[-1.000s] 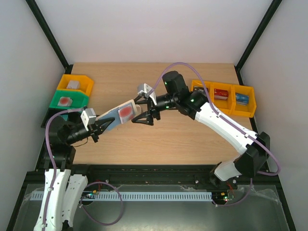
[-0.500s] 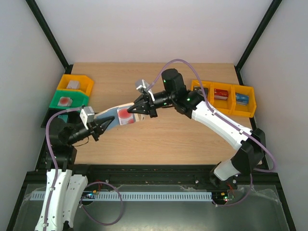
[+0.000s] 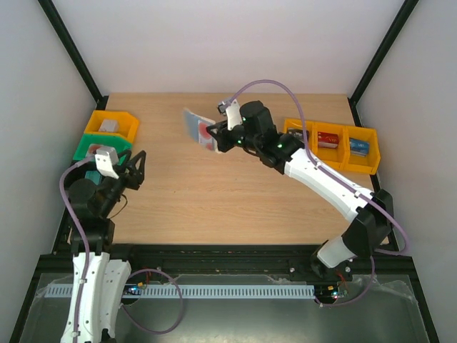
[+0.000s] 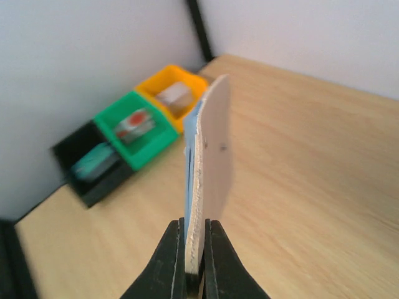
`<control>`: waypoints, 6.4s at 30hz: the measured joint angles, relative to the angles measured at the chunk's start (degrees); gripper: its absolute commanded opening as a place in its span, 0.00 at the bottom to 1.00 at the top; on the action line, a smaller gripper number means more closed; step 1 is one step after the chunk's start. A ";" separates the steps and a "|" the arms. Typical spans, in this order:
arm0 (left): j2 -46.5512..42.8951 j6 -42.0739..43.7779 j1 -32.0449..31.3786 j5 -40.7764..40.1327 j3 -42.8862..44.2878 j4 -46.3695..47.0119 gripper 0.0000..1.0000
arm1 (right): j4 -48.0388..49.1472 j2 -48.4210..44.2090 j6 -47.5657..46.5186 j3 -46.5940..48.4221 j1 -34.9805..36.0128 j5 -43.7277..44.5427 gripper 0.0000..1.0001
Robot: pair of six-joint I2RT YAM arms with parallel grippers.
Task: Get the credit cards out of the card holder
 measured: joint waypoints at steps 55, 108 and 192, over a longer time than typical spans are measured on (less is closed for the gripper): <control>2.51 -8.28 -8.83 32.94 -5.60 19.54 0.03 | 12.92 -1.75 -7.30 -2.82 4.55 -37.27 0.02; 1.16 -3.26 -1.36 12.92 0.02 5.99 0.02 | 2.45 -1.44 0.11 -9.31 -13.25 -24.92 0.02; 106.03 54.95 30.67 -10.69 88.35 -66.88 0.02 | -2.69 51.36 19.23 46.60 -20.90 -29.70 0.02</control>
